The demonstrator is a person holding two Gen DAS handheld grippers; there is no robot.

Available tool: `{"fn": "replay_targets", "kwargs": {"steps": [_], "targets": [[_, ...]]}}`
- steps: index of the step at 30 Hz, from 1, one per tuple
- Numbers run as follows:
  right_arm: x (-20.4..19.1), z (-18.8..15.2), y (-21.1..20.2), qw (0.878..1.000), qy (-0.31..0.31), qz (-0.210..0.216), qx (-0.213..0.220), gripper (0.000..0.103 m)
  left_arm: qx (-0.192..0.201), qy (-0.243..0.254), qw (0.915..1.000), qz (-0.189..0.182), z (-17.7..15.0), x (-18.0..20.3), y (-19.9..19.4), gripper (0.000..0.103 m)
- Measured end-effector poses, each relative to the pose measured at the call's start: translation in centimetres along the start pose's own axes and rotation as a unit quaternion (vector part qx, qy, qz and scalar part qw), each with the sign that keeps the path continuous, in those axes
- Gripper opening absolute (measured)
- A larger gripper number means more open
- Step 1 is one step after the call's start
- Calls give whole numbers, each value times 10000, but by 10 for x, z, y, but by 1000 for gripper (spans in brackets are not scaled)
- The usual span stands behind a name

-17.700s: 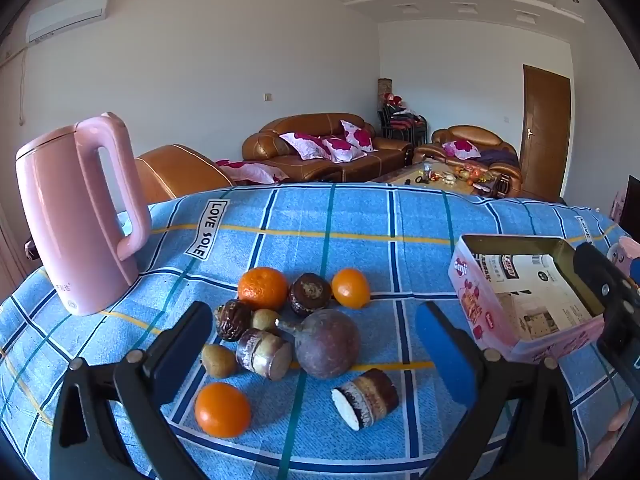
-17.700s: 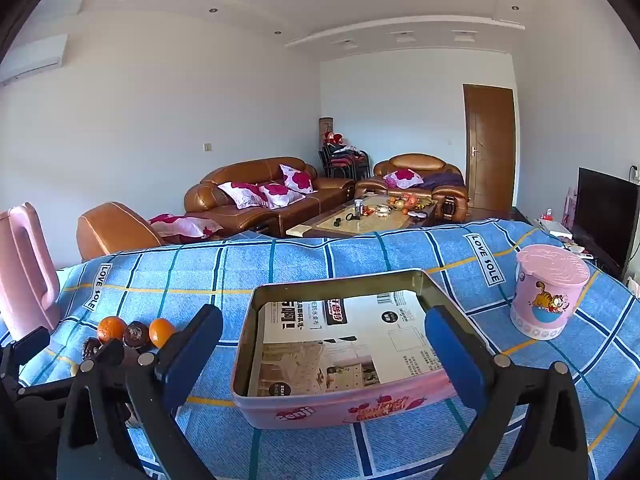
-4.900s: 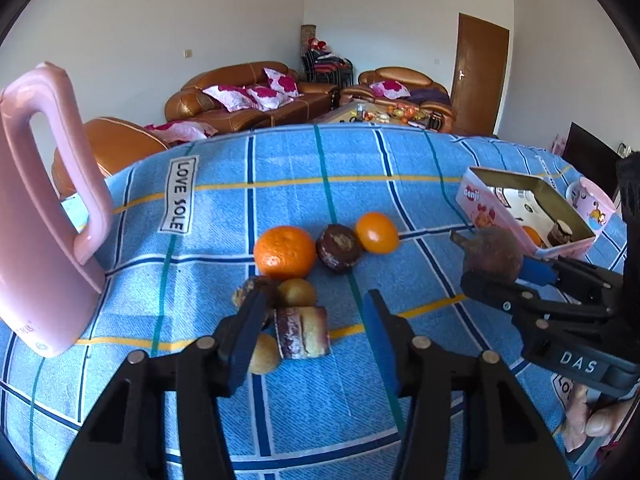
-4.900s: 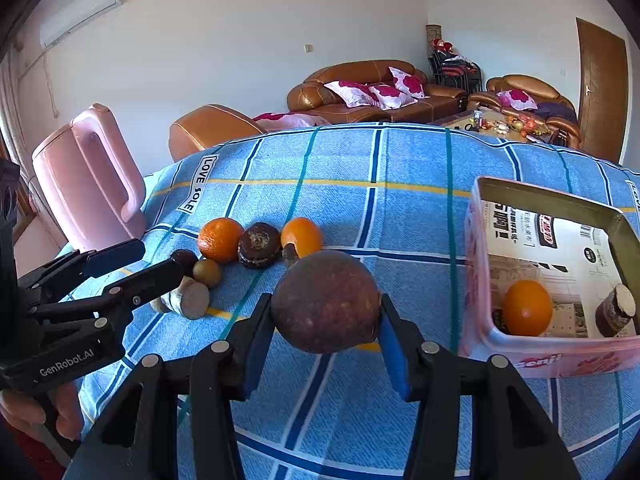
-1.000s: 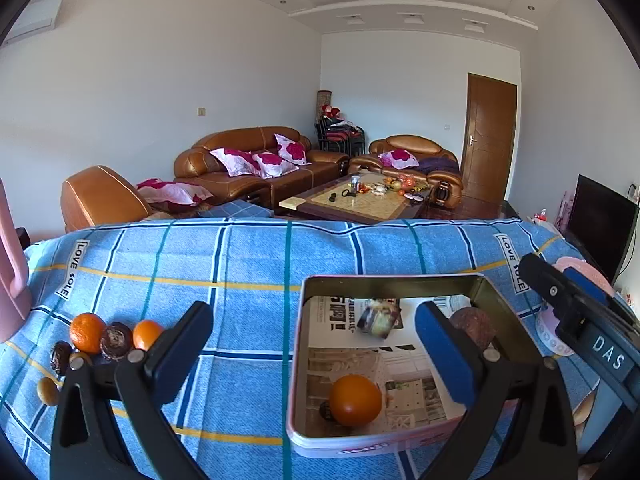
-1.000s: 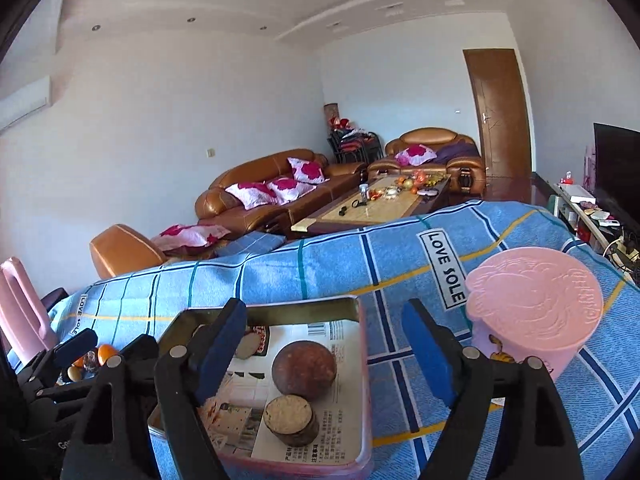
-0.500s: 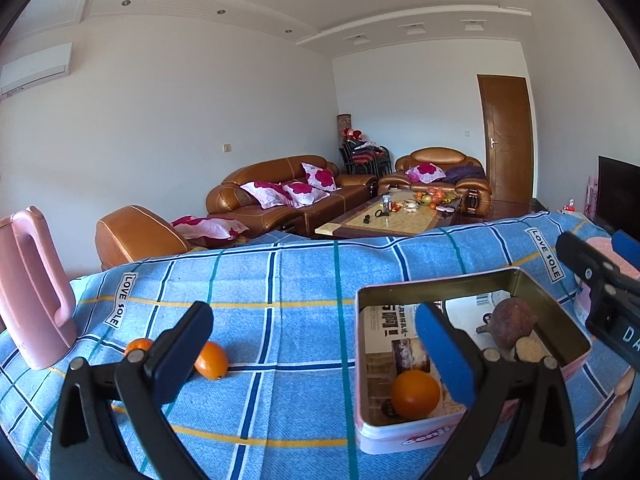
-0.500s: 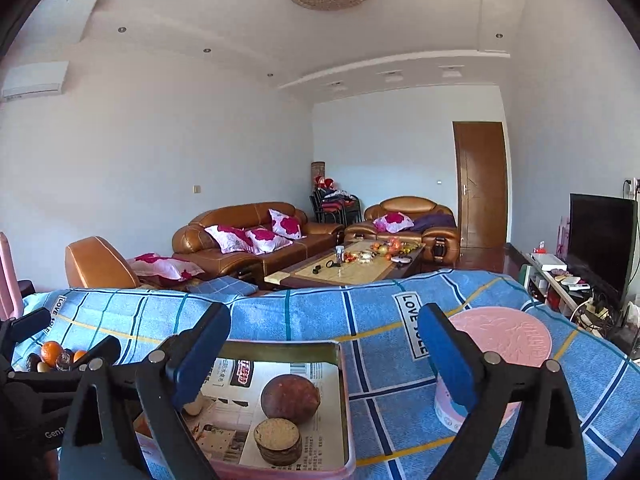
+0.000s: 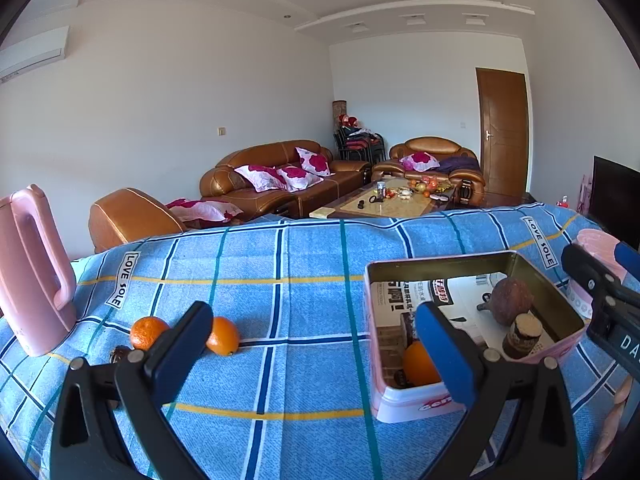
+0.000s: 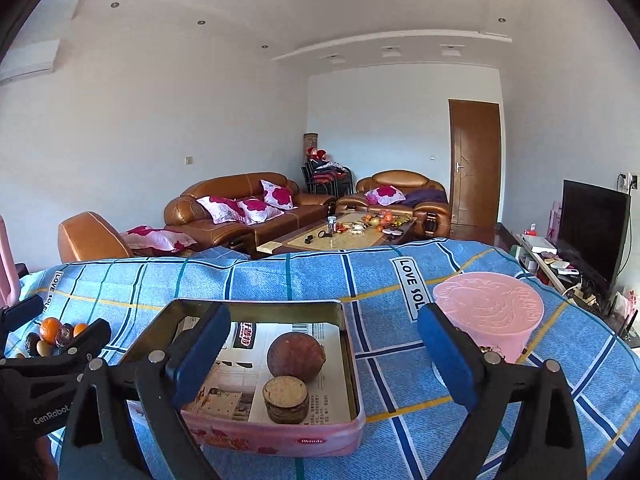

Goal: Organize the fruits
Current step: 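Withdraw both open tools from the tin back toward the remaining fruit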

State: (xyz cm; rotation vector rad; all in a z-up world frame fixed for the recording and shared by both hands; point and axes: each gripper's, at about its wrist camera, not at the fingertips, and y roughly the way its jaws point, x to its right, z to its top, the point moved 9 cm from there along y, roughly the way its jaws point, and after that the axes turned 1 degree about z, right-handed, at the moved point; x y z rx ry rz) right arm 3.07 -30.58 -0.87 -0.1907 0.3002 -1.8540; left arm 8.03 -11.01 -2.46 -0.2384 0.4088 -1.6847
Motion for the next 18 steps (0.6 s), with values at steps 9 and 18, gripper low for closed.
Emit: {"fn": "replay_targets", "kwargs": {"steps": [9,18], "targets": [[-12,-11,-4,9993,243,50,-279,96,-252,-283,9993,7,-11,-32,2,103],[-56,-20,-12,9982,83,385,-458,96,-472,-315,9982,205,-22,-75,3,103]]}}
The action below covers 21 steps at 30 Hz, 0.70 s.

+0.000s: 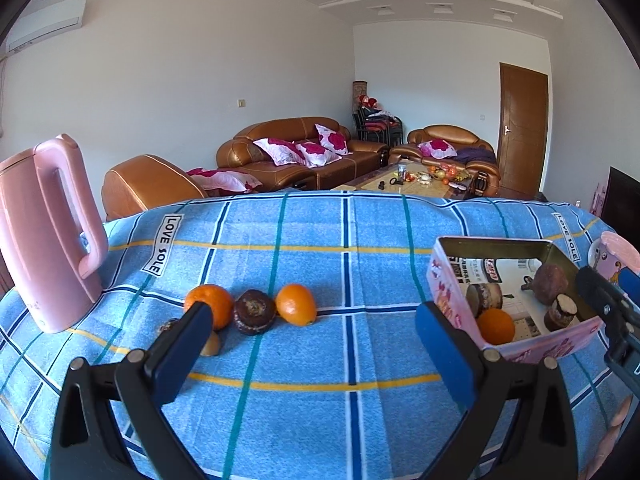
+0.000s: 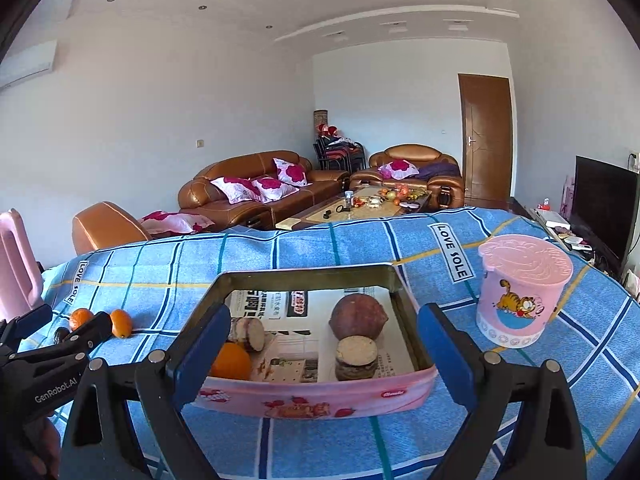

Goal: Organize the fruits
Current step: 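Withdraw both open tools from the tin back toward the remaining fruit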

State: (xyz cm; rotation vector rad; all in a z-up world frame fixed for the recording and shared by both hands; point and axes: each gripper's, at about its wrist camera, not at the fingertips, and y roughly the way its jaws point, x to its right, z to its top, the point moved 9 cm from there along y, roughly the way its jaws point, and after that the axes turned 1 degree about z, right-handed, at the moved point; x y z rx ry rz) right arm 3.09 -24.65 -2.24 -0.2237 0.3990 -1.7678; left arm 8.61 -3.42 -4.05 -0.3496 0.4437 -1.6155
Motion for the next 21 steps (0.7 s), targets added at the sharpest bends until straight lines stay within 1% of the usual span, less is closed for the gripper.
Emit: {"fn": "replay_targets", "kwargs": {"steps": [11,15,18,21], "targets": [[-77,-12,2,9975,-311,572,-285,96,-532,-399,9976,190,-19,-71,12,103],[-101,-16,2,9958,-462,701,-353,96,-731,-433,9961,244,-27,-89,14,103],[-117,-19,4,9943,-544,815,-424,96,-954,-491,9940,204,-34,-102,19,103],[-132,-23,7,9924,-624,917,-540,96,-1223,-648,9903,131,-44,-115,25,103]]}}
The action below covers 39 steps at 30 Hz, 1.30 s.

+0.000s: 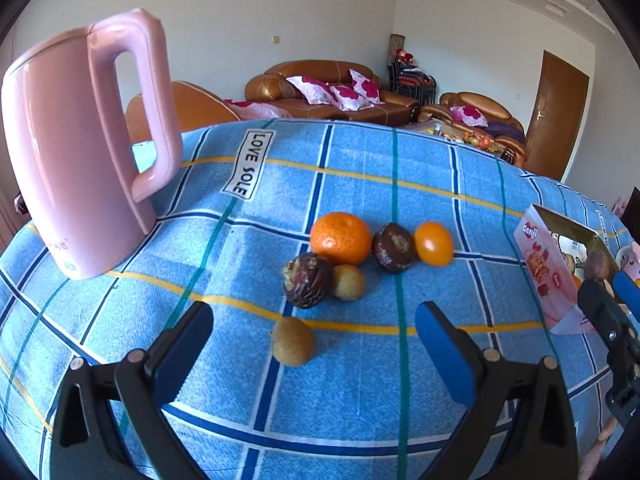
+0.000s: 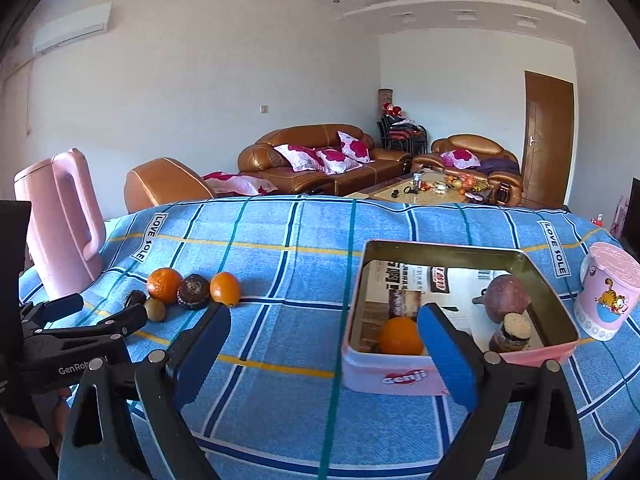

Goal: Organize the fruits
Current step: 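Withdraw both open tools from the tin back toward the remaining fruit, then grasp a brown kiwi with the left tool while the right tool grasps an orange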

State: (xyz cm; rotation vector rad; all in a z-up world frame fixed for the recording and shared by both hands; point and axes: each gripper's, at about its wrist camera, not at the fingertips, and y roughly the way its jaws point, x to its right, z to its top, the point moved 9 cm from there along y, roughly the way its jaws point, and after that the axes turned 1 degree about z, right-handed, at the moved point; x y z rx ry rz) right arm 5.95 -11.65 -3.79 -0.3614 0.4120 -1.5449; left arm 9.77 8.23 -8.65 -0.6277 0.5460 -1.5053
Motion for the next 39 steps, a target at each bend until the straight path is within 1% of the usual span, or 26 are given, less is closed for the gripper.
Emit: {"fn": "replay_targets", "kwargs": {"steps": [4,7,10,16,17,18,21,22,24,26,28,29,34,36,39], "targets": [[-19,-2,6,9997,-101,194,-137,96,-314,-92,9994,-91,-8,-10,9,102],[-32,-4,10,9992,-186,293,-206,96,-509,-153,9984,-182,-14,-14,15,97],[-41,-6,14,9985,-228,400,-296,96,-722,-310,9966,-231,-20,-19,22,88],[-49,-8,22,9973,-143,566,-452,96,-697,-378,9966,-232,-22,-24,20,77],[-49,-9,23,9971,-129,585,-474,96,-683,-382,9966,-251,-22,-24,19,69],[-50,-9,24,9968,-119,608,-497,96,-668,-389,9966,-288,-21,-24,18,60],[-52,-11,28,9961,-104,654,-586,96,-658,-413,9964,-352,-20,-26,18,48],[-52,-11,30,9958,-100,667,-618,96,-659,-417,9962,-378,-20,-26,18,45],[-54,-11,33,9954,-101,686,-664,95,-654,-413,9956,-536,-19,-23,17,29],[-58,-11,37,9949,-152,703,-702,92,-648,-367,9957,-547,-19,-20,17,29],[-62,-11,41,9944,-225,700,-752,84,-597,-401,9958,-571,-18,-20,15,29],[-64,-11,43,9940,-263,706,-788,83,-535,-452,9958,-583,-15,-21,14,29],[-72,-10,61,9917,-431,695,-987,64,34,-672,9969,-415,2,-35,-3,29],[-73,-10,73,9905,-447,660,-1123,61,263,-784,9960,-336,9,-41,-9,29],[-75,-12,92,9871,-373,701,-1387,61,500,-888,9947,-169,16,-51,-15,29]]}}
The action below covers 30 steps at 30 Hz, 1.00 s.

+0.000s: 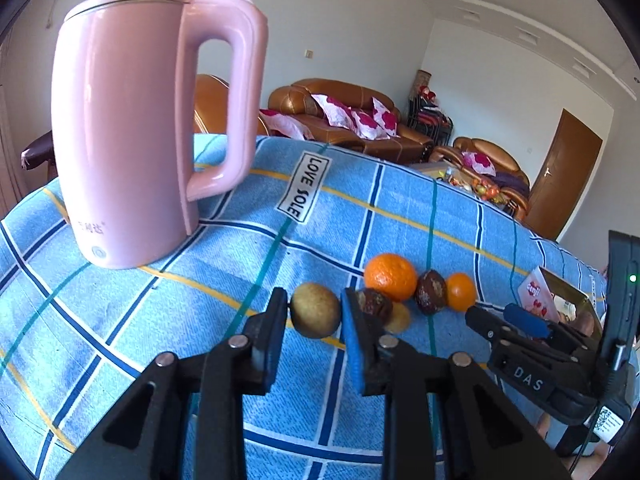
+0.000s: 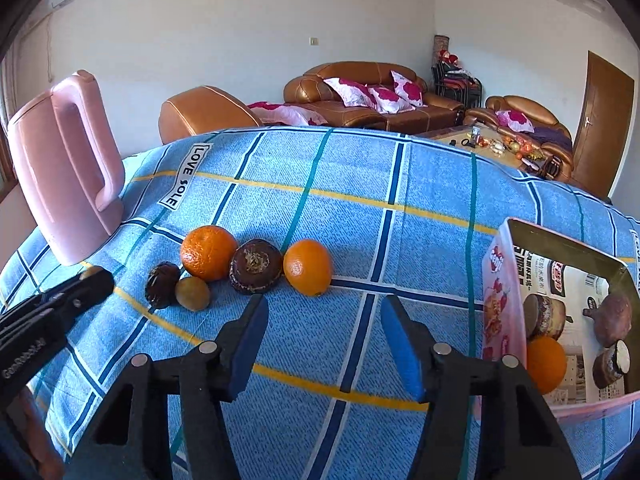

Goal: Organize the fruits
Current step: 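Grasp a brown kiwi with the left tool while the right tool grasps an orange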

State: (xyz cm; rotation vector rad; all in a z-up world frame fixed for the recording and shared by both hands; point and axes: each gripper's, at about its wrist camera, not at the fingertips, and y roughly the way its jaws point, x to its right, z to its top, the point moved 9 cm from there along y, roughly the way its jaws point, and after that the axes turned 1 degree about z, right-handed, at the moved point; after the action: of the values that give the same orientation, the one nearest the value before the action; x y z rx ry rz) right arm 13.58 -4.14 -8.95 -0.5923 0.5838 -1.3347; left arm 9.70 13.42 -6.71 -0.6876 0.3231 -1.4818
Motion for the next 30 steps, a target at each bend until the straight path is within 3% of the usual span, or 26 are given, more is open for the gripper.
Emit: {"fn": "replay_targets", "kwargs": {"steps": [8,10,14,16,19,22,30], "targets": [[1,9,33,9990,150,32,-415,59,28,35,10000,26,2,1,3,29],[-1,9,39,9985,169,56,-512,47,17,108,9999,39,1,3,6,29],[-4,7,46,9981,81,12,-611,43,24,221,9997,82,0,6,8,29],[-7,6,46,9982,8,64,-599,35,68,272,9995,116,1,7,7,29],[-8,2,41,9984,13,76,-559,33,155,340,9991,185,1,7,5,29],[-4,3,26,9994,83,18,-329,33,230,399,9987,225,1,9,4,29],[0,11,-37,9957,-38,-292,883,33,472,484,9972,331,5,11,-4,29]]}}
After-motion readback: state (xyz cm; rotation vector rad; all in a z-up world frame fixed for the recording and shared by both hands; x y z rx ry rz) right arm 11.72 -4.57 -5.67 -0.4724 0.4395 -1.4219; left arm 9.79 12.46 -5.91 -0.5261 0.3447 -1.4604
